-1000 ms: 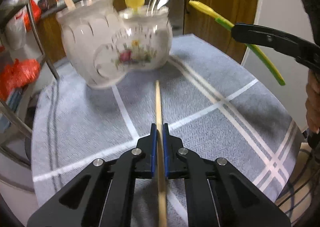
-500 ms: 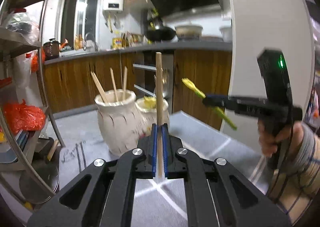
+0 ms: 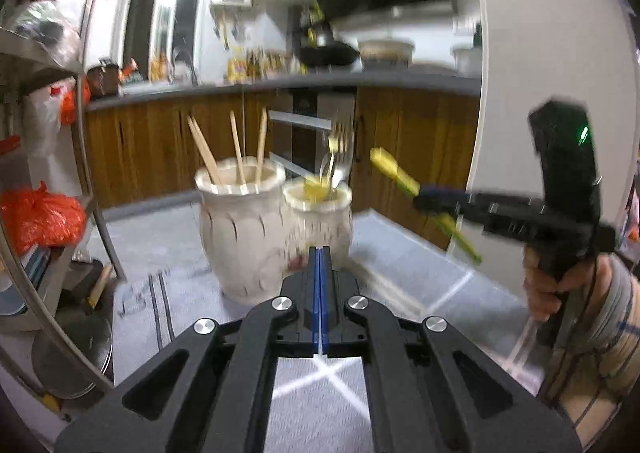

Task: Organize utensils
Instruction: 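Carry the chopstick into the large pot while the right tool carries the yellow utensil to the small pot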

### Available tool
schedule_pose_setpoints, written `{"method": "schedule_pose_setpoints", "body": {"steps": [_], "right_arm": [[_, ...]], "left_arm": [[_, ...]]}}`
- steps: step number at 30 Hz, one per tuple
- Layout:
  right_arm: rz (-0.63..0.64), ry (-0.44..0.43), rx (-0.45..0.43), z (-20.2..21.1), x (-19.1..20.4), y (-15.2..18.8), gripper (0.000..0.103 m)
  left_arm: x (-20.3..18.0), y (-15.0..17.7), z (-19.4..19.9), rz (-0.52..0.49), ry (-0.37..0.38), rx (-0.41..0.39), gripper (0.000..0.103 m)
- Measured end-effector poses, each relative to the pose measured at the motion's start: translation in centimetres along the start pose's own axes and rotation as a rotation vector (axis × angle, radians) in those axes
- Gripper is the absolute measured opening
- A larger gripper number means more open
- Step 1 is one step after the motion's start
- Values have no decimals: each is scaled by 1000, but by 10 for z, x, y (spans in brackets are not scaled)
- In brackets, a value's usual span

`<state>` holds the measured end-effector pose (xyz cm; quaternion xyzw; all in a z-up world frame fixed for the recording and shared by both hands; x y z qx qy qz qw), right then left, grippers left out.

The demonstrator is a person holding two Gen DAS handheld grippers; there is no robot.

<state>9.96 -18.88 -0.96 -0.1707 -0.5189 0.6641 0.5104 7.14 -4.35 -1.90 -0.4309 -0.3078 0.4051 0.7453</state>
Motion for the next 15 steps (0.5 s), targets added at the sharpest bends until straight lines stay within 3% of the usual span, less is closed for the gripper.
{"method": "schedule_pose_setpoints", "body": {"steps": [4,7,9,15], "right_arm": [[-5,-1,12,-1,-2,1,10],[-5,0,16,0,-2,1,10],[-5,0,16,0,-2,1,10],[-10,-5,25,-1,-2,2,10]], "left_arm": [[2,26,-36,-40,-6,214,1],[6,40,-57,-65,-12,315,12],[11,45,-66,-67,-22,353,25],[21,60,-83,-64,-16,434,25]]}}
Point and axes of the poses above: each gripper's, at about its wrist camera, not at the fingertips, and z roughly against the way its jaws point, x to its left, y to its underside, the point moved 7 cm from there along -z, roughly the way its jaws point, and after that the axes turned 9 degrees about -z, right-handed, at the moved point
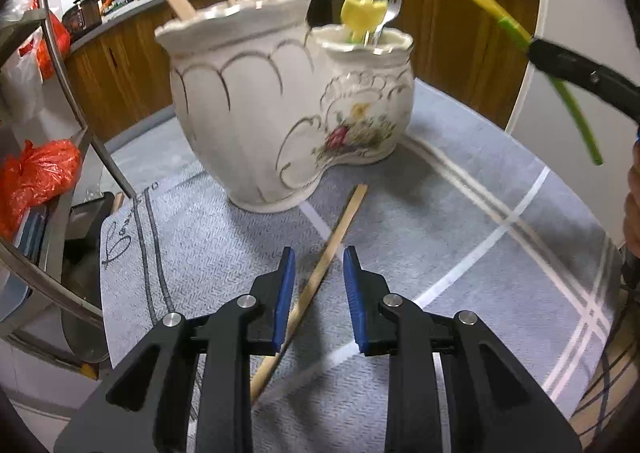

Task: Organize utensils
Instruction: 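Carry the chopstick into the large pot while the right tool carries the yellow utensil to the small pot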

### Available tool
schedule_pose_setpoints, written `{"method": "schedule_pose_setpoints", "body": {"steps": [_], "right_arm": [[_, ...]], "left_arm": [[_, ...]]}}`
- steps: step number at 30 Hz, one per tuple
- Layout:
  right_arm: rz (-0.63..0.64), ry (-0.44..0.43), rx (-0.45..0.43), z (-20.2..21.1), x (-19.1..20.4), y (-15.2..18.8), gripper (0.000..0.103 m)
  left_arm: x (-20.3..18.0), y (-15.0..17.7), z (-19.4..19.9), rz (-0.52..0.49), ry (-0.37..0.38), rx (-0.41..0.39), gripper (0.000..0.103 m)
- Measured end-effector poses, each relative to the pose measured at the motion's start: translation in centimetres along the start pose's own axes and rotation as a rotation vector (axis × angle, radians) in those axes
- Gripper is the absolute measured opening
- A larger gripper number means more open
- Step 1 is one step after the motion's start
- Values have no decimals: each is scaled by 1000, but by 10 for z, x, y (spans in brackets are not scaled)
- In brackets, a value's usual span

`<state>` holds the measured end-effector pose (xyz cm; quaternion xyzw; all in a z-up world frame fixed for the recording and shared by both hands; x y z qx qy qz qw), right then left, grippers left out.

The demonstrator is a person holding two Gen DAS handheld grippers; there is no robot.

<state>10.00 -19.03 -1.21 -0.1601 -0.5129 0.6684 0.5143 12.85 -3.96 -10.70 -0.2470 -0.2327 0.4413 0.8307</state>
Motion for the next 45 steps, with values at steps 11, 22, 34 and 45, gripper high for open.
{"method": "schedule_pose_setpoints", "body": {"steps": [11,22,34,45], "right_arm": [[-6,1,-1,0,0,0,10],[-26,3,-35,3,1,-6,10],[-67,26,-141,-12,0,-58,10],[-117,-16,-192,-64,-3,-88,10]], "left_arm": [[5,13,-4,13,53,17,6],[-30,9,79,-92,123,-298,6],[24,-64,133,78,46,-617,6],[81,-140,117,243,-21,-763,6]]}}
Point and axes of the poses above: each gripper's, at about its wrist camera, not at the fingertips, and z roughly against the way its jaws point, x to its left, y to its underside, the point moved 7 cm from there along -z, roughly the way its jaws point, and after that the axes turned 9 degrees about -z, right-handed, at the moved point
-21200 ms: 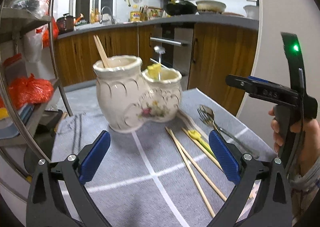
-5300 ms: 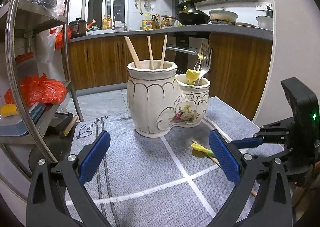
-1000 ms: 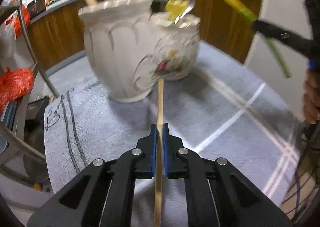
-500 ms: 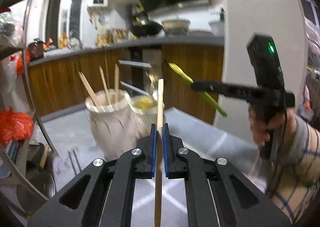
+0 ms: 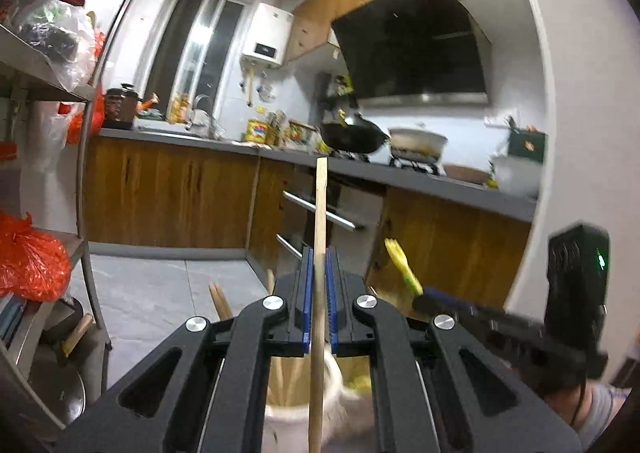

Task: Organize utensils
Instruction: 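Carry the chopstick into the large pot while the right tool carries the yellow utensil to the small pot, then open the left tool to release the chopstick while the right tool releases the yellow utensil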

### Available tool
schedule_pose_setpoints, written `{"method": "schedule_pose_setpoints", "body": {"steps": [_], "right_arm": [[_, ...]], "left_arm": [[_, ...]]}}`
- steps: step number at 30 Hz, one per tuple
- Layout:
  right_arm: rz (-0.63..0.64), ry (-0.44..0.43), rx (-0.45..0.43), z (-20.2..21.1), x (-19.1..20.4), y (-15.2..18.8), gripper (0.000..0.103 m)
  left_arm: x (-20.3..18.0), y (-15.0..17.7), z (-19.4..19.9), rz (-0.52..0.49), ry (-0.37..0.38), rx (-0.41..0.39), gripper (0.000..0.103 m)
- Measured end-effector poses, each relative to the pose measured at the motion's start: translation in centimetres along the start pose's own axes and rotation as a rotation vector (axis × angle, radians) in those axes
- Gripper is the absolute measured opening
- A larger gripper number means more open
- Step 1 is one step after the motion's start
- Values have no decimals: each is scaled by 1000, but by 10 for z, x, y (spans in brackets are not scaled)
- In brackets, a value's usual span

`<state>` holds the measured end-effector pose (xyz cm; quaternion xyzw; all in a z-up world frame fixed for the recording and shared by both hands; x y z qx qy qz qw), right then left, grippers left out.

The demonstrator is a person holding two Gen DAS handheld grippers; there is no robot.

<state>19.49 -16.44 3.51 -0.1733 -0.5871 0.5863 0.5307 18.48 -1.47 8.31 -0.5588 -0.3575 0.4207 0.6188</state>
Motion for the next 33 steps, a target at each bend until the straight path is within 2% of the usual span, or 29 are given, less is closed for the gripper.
{"method": "schedule_pose_setpoints", "body": {"steps": [5,7,11,20,25,33], "right_arm": [[-38,-49,0,-23,-1,0,10],[-38,-54,1,-30,0,2,10],[-27,-40,7,-44,-2,9,10],[62,17,-21,-54,2,24,10],[80,34,-2,-58,-1,29,10],[113,67,4,-59,-4,34,10]], "left_arm": [[12,-3,-27,-4,-69,-33,6],[15,-2,-37,-19,-104,-44,6],[18,8,-49,-26,-124,-43,6],[16,35,-27,-31,-104,-15,6],[11,46,-14,-38,-67,46,6],[5,65,-19,-53,-44,132,6]]}}
Point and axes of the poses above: each gripper's, at about its wrist camera, not at the fingertips, and z roughly against the way its jaws point, x to its left, y to its underside, the point moved 7 cm from there along -z, roughly the way its jaws point, and after that the axes turned 9 degrees about -z, right-handed, at the moved point
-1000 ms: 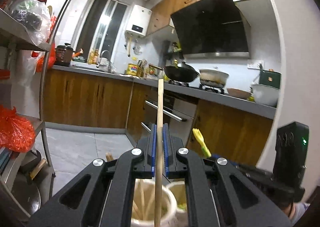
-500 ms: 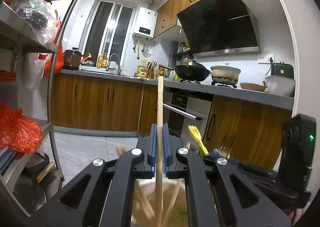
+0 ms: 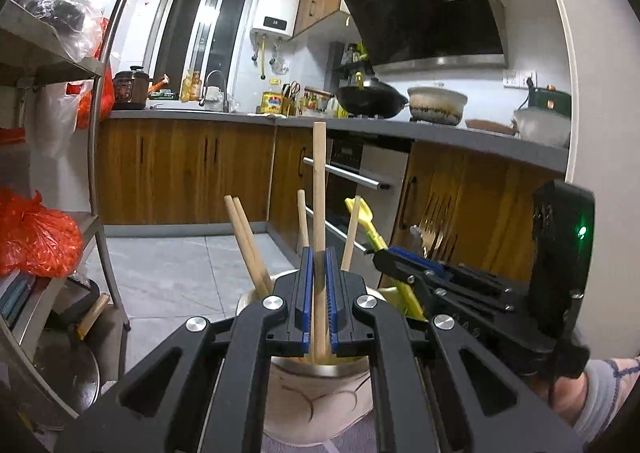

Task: Organize utensils
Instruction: 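Open the left tool to release the chopstick while the right tool releases the yellow utensil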

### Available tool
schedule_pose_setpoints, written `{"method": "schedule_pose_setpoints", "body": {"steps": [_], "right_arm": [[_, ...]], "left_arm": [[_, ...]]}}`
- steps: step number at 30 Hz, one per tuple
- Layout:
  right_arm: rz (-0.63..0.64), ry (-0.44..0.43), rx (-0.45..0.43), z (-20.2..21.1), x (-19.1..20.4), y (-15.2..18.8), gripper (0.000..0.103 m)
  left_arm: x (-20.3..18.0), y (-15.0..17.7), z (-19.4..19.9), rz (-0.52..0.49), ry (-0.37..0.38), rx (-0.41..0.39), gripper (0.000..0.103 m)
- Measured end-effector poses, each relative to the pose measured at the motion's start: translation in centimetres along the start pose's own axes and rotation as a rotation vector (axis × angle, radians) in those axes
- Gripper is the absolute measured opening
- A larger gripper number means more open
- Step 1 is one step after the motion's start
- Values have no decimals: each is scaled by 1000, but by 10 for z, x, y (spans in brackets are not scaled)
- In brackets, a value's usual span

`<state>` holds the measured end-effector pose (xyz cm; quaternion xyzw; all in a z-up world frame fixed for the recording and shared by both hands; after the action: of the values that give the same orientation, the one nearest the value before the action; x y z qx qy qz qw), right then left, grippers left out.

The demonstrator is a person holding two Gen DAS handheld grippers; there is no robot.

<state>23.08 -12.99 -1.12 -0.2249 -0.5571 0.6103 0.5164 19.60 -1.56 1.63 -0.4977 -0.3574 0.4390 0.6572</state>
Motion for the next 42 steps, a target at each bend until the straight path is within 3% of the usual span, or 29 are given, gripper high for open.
{"method": "schedule_pose_setpoints", "body": {"steps": [19,24,32,42], "right_arm": [[81,34,109,13,7,19,11],[64,50,87,27,5,15,26],[95,70,87,73,10,20,25],[118,96,92,118,4,43,25]], "left_arm": [[1,7,3,-28,-2,67,6],[-1,4,10,-27,-5,73,6],[-11,1,45,-50,-5,82,6],[-29,47,78,-39,-11,136,7]]}}
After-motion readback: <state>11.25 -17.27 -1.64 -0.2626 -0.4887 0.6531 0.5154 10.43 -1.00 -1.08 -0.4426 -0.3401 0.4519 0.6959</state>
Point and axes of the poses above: each gripper's, at about its wrist camera, not at the fingertips, and z roughly against the way its jaws point, x to its left, y to its underside, the point moved 7 cm from there along -z, roughly the way its jaws point, and after that the axes turned 9 degrees about -z, right-handed, at the moved point
